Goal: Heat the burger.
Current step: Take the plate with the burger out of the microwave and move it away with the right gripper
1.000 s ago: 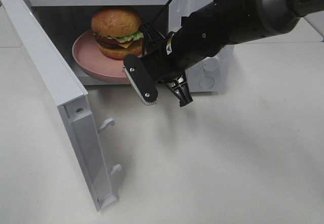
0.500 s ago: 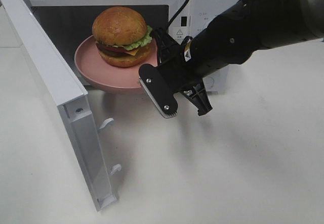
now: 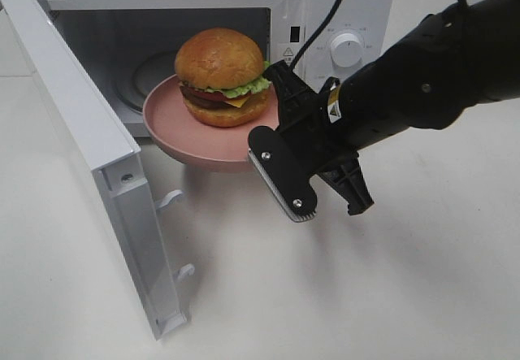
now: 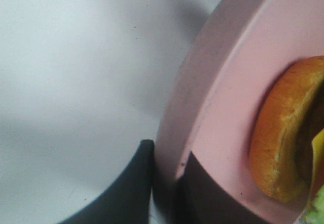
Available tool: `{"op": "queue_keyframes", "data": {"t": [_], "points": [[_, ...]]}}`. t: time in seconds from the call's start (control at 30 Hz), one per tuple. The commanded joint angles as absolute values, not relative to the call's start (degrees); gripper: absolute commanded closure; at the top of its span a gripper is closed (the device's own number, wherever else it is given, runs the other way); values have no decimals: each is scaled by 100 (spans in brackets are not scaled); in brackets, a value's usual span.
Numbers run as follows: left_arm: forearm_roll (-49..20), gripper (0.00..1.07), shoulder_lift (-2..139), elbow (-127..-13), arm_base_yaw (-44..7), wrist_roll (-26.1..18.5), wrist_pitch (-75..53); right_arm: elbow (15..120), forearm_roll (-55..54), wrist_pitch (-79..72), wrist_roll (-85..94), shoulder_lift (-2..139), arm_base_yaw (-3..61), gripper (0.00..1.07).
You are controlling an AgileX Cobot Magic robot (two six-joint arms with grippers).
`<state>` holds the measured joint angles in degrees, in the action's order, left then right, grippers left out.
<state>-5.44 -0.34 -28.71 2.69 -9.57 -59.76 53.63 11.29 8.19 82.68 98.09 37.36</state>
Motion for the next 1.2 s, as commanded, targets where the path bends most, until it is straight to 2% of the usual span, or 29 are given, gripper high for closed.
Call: {"op": "queue_keyframes", "data": {"t": [0.03,0.57,0.97,1.2], "points": [[-550,9,-138,-2853,298,-940,-5976,5094,1112,493,8113,9322,3696,107],[-550,9,-138,-2853,298,-940,-5976,3988,1278,1060,7786,7804,3759,107],[-550,9,-138,-2853,298,-940,-5976,3295,2412,2160,6520,6383,3965,107],[-550,9,-138,-2853,298,-940,-5976,3237,2452,2934,6176,5816,3965,107]]}}
